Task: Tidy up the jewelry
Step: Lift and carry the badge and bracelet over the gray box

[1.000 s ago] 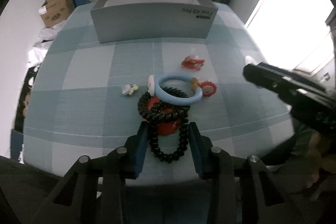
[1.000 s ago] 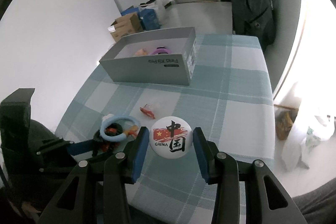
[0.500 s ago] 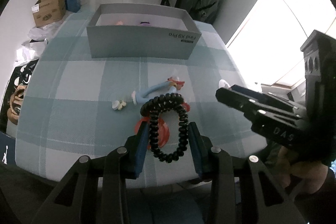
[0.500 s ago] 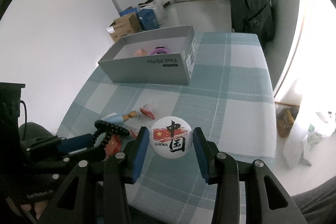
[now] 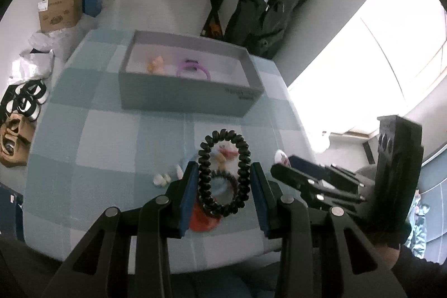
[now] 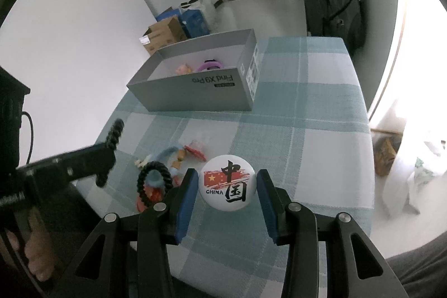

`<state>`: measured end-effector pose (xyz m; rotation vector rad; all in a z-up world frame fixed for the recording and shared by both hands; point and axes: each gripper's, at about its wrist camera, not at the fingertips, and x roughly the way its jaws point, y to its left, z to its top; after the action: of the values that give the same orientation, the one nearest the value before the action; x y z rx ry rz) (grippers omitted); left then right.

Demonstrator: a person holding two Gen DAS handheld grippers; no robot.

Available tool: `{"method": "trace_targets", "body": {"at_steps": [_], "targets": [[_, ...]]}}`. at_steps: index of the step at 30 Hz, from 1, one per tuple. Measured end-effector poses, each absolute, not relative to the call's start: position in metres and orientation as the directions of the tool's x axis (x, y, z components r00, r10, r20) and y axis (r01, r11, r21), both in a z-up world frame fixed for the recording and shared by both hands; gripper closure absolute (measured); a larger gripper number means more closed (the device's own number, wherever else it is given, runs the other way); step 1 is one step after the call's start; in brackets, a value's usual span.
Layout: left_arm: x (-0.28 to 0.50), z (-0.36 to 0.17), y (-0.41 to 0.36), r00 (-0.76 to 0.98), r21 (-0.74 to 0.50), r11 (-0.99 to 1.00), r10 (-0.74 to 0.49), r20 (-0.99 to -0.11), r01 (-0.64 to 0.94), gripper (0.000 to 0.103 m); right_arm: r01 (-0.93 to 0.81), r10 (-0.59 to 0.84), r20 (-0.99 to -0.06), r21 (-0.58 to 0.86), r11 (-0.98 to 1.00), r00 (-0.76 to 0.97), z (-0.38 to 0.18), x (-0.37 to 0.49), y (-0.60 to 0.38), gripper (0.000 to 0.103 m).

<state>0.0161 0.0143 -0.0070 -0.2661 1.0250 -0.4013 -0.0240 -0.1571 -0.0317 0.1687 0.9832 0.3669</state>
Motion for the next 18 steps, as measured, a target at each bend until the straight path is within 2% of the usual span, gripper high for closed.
{"method": "trace_targets", "body": {"at_steps": [18], "targets": [[0.054,0.015,0.023,0.542,-0.295,0.936,-0.352,-0.763,0.192,0.071,-0.209,0.468,-0.704,0.427,0.88,0.534,0.002,0.012,-0.157,0.061]]}}
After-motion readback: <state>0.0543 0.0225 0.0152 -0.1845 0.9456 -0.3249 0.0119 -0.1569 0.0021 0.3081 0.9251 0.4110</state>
